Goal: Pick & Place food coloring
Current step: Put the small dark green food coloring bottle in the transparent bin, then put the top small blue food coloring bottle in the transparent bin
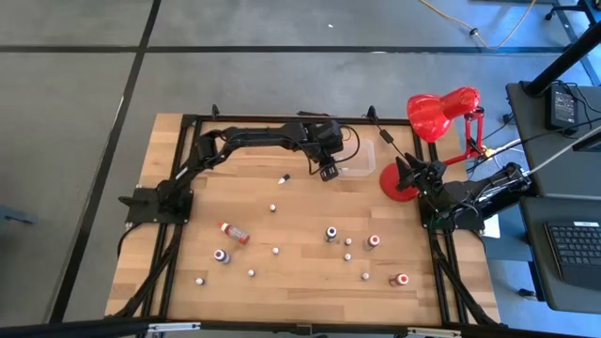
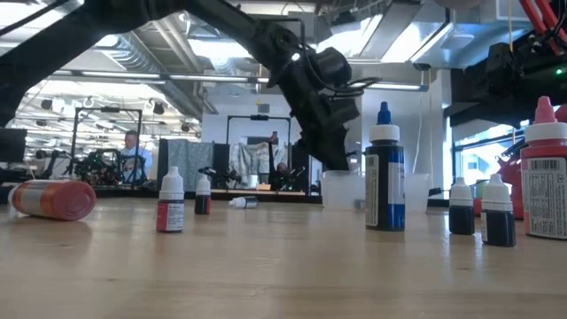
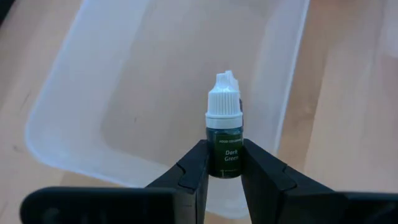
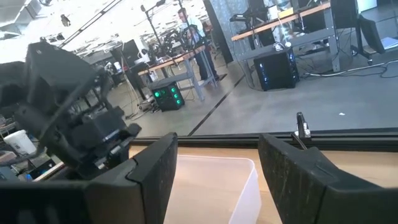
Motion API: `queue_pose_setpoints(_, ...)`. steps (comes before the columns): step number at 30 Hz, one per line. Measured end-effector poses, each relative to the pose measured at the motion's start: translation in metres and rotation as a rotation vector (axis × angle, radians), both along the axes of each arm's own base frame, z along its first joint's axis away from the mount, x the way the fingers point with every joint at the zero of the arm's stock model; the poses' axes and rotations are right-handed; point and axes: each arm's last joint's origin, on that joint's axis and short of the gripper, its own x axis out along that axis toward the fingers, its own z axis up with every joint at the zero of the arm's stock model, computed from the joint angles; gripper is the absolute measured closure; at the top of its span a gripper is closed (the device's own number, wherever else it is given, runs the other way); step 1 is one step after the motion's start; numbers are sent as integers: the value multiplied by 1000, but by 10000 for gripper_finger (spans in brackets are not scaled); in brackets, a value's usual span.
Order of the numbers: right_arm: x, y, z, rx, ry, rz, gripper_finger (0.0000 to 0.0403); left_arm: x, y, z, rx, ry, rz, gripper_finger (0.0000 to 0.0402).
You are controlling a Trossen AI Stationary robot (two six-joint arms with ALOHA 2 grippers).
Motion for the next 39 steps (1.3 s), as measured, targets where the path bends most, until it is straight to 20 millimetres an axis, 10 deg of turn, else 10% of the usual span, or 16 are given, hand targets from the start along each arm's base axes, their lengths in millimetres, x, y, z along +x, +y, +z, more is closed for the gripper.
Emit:
queue_pose_setpoints(31,0,0,0,-2,3,2,176,1,1,-12,-6,36,1,256)
queue_pose_setpoints(39,0,0,0,-2,4,2,176,-34,2,41,45,136,-1,240)
